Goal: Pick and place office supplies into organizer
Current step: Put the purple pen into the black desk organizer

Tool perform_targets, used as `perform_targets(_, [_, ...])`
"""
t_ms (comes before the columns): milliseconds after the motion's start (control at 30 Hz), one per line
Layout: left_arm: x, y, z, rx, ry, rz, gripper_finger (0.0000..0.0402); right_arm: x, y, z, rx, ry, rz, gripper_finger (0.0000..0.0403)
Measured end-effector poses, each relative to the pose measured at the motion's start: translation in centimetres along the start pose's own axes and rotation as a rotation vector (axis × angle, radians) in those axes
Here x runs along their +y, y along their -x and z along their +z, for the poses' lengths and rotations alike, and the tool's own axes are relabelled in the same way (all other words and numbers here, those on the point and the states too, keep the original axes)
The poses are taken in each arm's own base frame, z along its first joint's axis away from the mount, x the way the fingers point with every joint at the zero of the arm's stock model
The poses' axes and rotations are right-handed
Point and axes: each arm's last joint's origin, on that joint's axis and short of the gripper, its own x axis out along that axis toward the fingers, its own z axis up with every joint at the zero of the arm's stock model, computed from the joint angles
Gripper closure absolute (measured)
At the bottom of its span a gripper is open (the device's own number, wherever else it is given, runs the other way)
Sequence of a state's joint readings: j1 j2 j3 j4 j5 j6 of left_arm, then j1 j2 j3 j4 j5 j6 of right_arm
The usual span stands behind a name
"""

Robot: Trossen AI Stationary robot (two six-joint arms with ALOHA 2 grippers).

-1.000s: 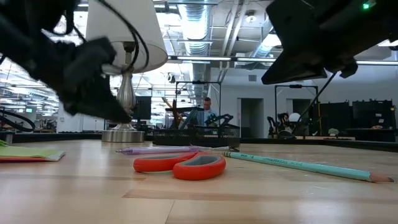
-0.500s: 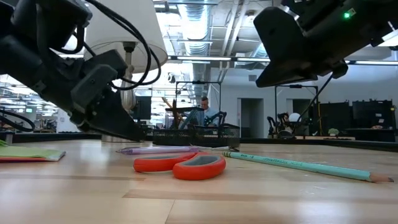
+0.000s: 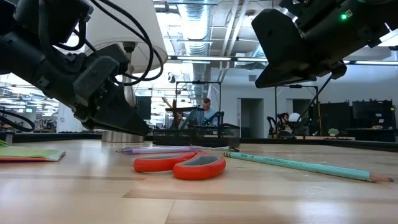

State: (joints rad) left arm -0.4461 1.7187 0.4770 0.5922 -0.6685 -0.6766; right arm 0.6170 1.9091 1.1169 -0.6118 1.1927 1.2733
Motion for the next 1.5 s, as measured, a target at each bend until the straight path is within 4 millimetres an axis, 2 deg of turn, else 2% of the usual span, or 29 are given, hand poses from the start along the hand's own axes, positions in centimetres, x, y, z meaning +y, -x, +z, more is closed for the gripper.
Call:
perform_targets(500, [-0.39, 0.00, 0.40, -0.031, -0.211, -0.040, 0.0325, 0.06, 0.00, 0.01, -0.001, -0.007, 0.003, 0.0400])
perform_targets(633, [-0.24, -0.09, 0.44, -0.032, -0.234, -0.027, 0.0309, 0.05, 0.00, 0.01, -0.001, -0.006, 0.002, 0.0400])
perform_targets(767, [-0.02, -0.27, 0.60, -0.034, -0.211, -0.014, 0.0272, 0.05, 0.00, 0.02, -0.001, -0.005, 0.002, 0.0400])
perform_targets(967, [0.14, -0.35, 0.64, -0.038, -0.062, 0.004, 0.0228, 0.16, -0.02, 0.01, 0.014, 0.030, 0.012, 0.0400])
perform_targets(1100, [0.17, -0.34, 0.66, -0.048, 0.043, 0.013, 0.0224, 0.16, -0.10, 0.04, 0.015, 0.029, 0.011, 0.0400])
perform_targets(1500, [0.11, -0.28, 0.09, -0.045, 0.036, 0.037, 0.0232, 0.11, -0.34, 0.13, 0.016, 0.027, 0.004, 0.0400])
